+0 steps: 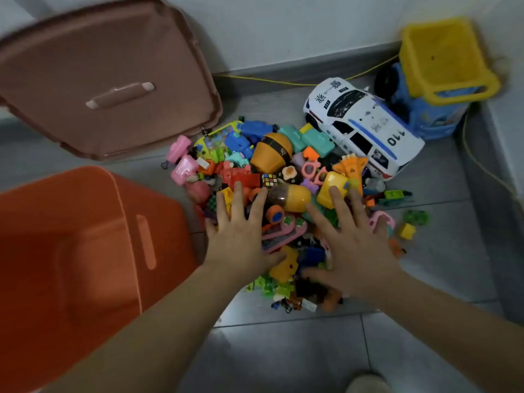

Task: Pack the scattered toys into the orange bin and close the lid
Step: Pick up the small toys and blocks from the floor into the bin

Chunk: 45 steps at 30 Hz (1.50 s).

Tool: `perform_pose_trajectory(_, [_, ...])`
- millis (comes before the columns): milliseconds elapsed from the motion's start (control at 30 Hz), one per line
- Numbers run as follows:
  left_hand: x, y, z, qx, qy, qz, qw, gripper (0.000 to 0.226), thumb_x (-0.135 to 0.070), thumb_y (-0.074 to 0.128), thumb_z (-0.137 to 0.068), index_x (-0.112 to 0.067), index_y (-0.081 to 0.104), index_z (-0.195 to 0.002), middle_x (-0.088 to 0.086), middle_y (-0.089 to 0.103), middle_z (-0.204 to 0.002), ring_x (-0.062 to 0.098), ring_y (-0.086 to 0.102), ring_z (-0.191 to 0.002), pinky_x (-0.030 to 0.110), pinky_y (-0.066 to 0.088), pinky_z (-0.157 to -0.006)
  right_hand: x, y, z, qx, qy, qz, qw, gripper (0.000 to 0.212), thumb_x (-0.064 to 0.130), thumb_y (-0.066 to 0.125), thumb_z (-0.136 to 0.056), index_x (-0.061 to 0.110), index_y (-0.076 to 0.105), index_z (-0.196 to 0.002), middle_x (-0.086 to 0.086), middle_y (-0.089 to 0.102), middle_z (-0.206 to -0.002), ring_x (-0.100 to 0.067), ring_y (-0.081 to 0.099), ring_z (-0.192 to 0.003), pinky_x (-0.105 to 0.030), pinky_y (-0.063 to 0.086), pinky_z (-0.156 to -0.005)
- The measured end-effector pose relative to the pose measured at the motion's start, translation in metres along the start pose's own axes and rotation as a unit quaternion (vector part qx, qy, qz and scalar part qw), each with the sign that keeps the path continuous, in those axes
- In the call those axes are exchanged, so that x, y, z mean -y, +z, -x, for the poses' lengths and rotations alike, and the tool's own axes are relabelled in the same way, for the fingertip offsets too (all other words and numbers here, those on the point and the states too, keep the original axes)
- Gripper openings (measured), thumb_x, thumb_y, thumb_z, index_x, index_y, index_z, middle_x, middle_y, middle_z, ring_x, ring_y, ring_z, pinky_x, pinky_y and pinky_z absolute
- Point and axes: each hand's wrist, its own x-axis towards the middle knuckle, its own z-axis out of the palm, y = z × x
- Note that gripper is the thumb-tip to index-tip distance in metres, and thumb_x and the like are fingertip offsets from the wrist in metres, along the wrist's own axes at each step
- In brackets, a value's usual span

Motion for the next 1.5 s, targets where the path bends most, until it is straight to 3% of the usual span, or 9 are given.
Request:
perform_pose_trajectory(200, [0.001,0.011,-0.013,-0.033,-0.03,0.12,0.992,0.109,-0.067,0.07,-0.074,-0.047,-0.004,-0.152,-0.012,-0.012,-0.163,0.031,-0.013,-0.151,0.066,0.029,-0.109,0.0,0.022,-0.019,0.008,0.02,0.013,1.0,0.134,0.093,0.054,-0.061,0.035,-0.021,-0.154,-0.004,-0.036,-0.16,-0.039,-0.036,-0.143,-0.076,0.036,-0.098])
perform_pose_trajectory(400, [0.017,0.024,-0.01,-0.066,-0.017,0.112,0.991,0.086,-0.043,0.069,-0.082,-0.039,0.019,-0.152,-0.004,0.019,-0.159,0.028,0.013,-0.146,0.06,0.04,-0.104,0.0,0.035,-0.032,-0.055,0.005,-0.022,0.998,0.117,0.083,0.054,-0.073,0.031,-0.004,-0.159,-0.006,-0.015,-0.167,-0.041,-0.021,-0.149,-0.07,0.044,-0.094])
perform_pose_trajectory(567, [0.026,0.026,-0.011,-0.097,-0.016,0.154,0.983,0.083,-0.035,0.074,-0.077,-0.03,0.033,-0.149,0.001,0.029,-0.153,0.026,0.025,-0.137,0.052,0.038,-0.108,-0.003,0.027,-0.059,-0.062,-0.014,-0.028,0.998,0.129,0.081,0.066,-0.066,0.034,-0.012,-0.157,-0.003,-0.019,-0.166,-0.041,-0.027,-0.147,-0.067,0.049,-0.088])
perform_pose_trajectory(833, [0.034,0.054,0.018,-0.177,-0.12,0.252,0.944,0.101,-0.035,0.081,-0.074,-0.025,0.021,-0.155,0.01,0.02,-0.156,0.033,0.019,-0.141,0.048,0.03,-0.112,-0.009,0.042,-0.057,-0.155,-0.061,-0.064,0.984,0.097,0.056,0.071,-0.082,0.02,0.023,-0.158,-0.013,0.008,-0.167,-0.044,-0.006,-0.151,-0.065,0.031,-0.11])
perform_pose_trajectory(1033, [0.024,0.073,0.019,-0.156,-0.185,0.291,0.926,0.11,-0.042,0.084,-0.07,-0.028,0.016,-0.155,0.011,0.013,-0.158,0.035,0.016,-0.143,0.048,0.023,-0.114,-0.009,0.05,-0.026,-0.092,-0.024,-0.012,0.995,0.106,0.085,0.051,-0.075,0.029,0.017,-0.158,-0.009,-0.009,-0.167,-0.04,-0.015,-0.151,-0.069,0.035,-0.102])
perform_pose_trajectory(1167, [0.03,0.061,0.001,-0.134,-0.173,0.268,0.938,0.105,-0.05,0.079,-0.072,-0.032,0.017,-0.155,0.013,0.022,-0.155,0.038,0.024,-0.138,0.049,0.027,-0.113,-0.007,0.056,-0.01,-0.084,-0.098,0.03,0.991,0.102,0.084,0.048,-0.077,0.028,0.023,-0.158,-0.011,0.006,-0.168,-0.038,-0.003,-0.153,-0.073,0.027,-0.105])
perform_pose_trajectory(1333, [0.022,0.051,-0.001,-0.171,-0.186,0.282,0.925,0.086,-0.051,0.075,-0.079,-0.032,0.03,-0.15,0.01,0.035,-0.144,0.035,0.036,-0.13,0.048,0.034,-0.109,-0.003,0.054,-0.022,-0.098,-0.201,0.037,0.974,0.067,0.041,0.063,-0.09,0.022,0.038,-0.15,-0.011,0.032,-0.16,-0.037,0.022,-0.149,-0.069,0.033,-0.102])
perform_pose_trajectory(1400, [0.024,0.048,-0.002,-0.176,-0.188,0.306,0.917,0.08,-0.048,0.075,-0.079,-0.03,0.037,-0.147,0.011,0.042,-0.14,0.034,0.041,-0.128,0.048,0.038,-0.108,0.002,0.045,-0.037,-0.077,-0.228,0.053,0.969,0.077,0.018,0.071,-0.081,0.022,0.037,-0.15,-0.012,0.031,-0.16,-0.037,0.024,-0.147,-0.07,0.034,-0.102])
perform_pose_trajectory(1500, [0.032,0.042,-0.011,-0.191,-0.205,0.362,0.889,0.073,-0.04,0.077,-0.08,-0.023,0.045,-0.143,0.01,0.051,-0.131,0.029,0.049,-0.123,0.047,0.044,-0.103,0.011,0.034,-0.057,-0.069,-0.235,0.104,0.964,0.077,0.014,0.071,-0.084,0.022,0.034,-0.151,-0.013,0.028,-0.16,-0.039,0.025,-0.144,-0.071,0.031,-0.096])
